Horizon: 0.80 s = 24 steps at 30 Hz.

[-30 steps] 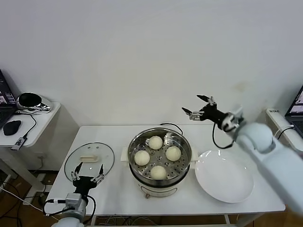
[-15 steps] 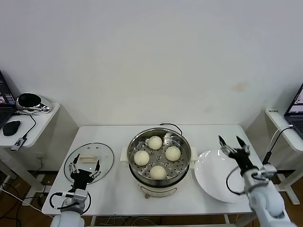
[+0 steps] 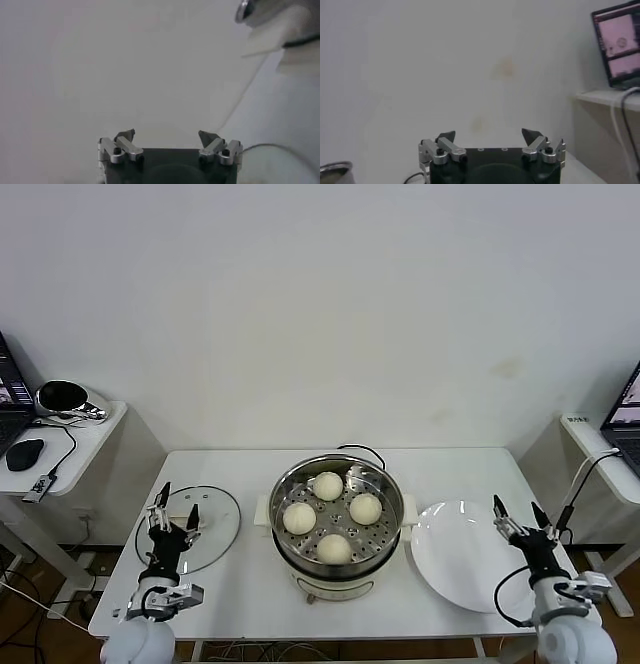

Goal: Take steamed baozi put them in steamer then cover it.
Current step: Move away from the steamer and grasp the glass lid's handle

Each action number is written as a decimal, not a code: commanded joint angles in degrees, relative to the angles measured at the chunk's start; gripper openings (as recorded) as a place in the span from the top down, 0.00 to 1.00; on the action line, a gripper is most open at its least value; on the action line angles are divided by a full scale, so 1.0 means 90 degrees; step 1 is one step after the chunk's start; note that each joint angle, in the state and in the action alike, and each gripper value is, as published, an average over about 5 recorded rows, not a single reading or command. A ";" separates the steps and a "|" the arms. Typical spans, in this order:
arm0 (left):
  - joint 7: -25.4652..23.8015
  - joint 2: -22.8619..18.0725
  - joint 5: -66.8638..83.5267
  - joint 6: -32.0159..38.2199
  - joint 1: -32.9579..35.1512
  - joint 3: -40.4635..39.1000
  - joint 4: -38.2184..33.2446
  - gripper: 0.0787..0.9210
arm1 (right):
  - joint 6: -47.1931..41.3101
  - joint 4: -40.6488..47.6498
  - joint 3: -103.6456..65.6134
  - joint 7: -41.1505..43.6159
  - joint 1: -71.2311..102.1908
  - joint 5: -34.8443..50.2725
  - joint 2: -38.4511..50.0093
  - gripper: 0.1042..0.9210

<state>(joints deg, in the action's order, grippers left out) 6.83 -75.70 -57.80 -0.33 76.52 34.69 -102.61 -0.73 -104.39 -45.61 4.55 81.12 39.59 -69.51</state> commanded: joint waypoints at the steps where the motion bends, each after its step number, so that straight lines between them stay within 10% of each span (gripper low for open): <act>1: 0.0252 0.0621 -0.1864 -0.0103 -0.0421 -0.0159 0.1162 0.12 | 0.0044 -0.0095 -0.0230 -0.0041 0.0244 -0.0157 -0.0231 0.12; 24: 0.0427 0.0800 -0.1838 -0.0062 -0.0891 -0.0212 0.2628 0.12 | 0.0022 0.0116 -0.0022 -0.0033 0.0042 -0.0462 -0.0314 0.12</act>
<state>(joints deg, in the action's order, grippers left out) 10.04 -69.24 -72.58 -0.77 70.09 32.98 -84.65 -0.58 -103.46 -45.74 4.24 81.39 35.88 -72.08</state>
